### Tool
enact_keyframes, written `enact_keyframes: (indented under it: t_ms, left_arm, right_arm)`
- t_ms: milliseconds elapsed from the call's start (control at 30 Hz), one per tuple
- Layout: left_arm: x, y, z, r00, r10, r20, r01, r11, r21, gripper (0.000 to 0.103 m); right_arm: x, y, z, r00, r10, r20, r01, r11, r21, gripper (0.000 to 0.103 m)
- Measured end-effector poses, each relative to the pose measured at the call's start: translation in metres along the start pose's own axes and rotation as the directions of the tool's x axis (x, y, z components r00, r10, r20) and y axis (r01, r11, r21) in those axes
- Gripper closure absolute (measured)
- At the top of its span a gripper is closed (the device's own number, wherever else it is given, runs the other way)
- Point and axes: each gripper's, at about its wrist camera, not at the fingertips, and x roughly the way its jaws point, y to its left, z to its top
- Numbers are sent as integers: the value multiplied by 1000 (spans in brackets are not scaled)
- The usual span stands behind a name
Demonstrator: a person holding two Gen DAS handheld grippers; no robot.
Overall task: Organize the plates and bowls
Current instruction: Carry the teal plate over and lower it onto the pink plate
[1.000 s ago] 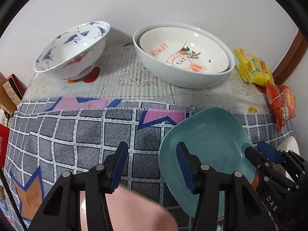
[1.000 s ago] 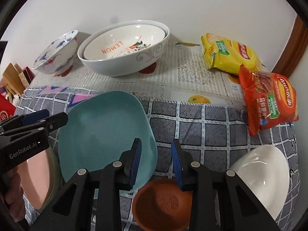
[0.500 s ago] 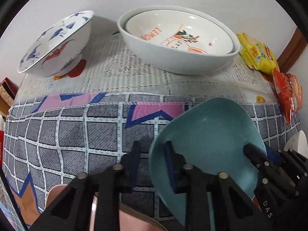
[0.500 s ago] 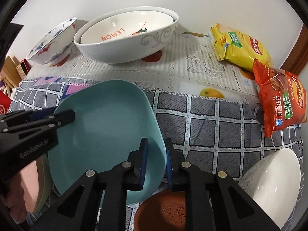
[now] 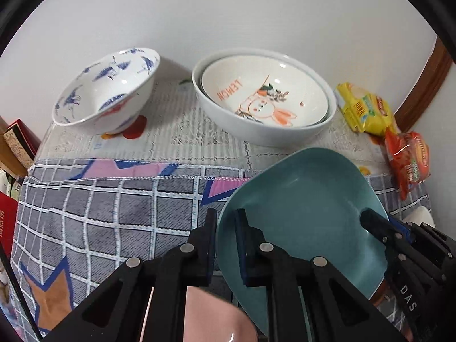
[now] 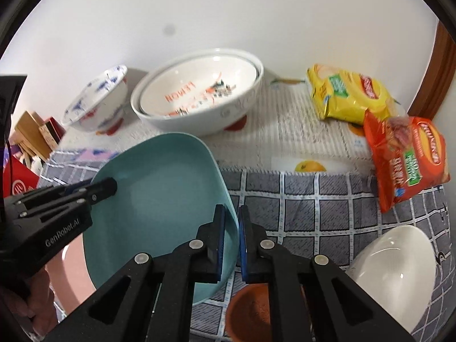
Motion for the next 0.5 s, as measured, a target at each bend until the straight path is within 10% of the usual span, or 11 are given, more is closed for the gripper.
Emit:
enact_keyframes:
  t_ms: [500]
  left_arm:
    - [-71, 3, -37, 997, -43, 60, 44, 999, -10, 91]
  right_arm:
    - [-78, 9, -27, 997, 37, 62, -40, 998, 44, 95]
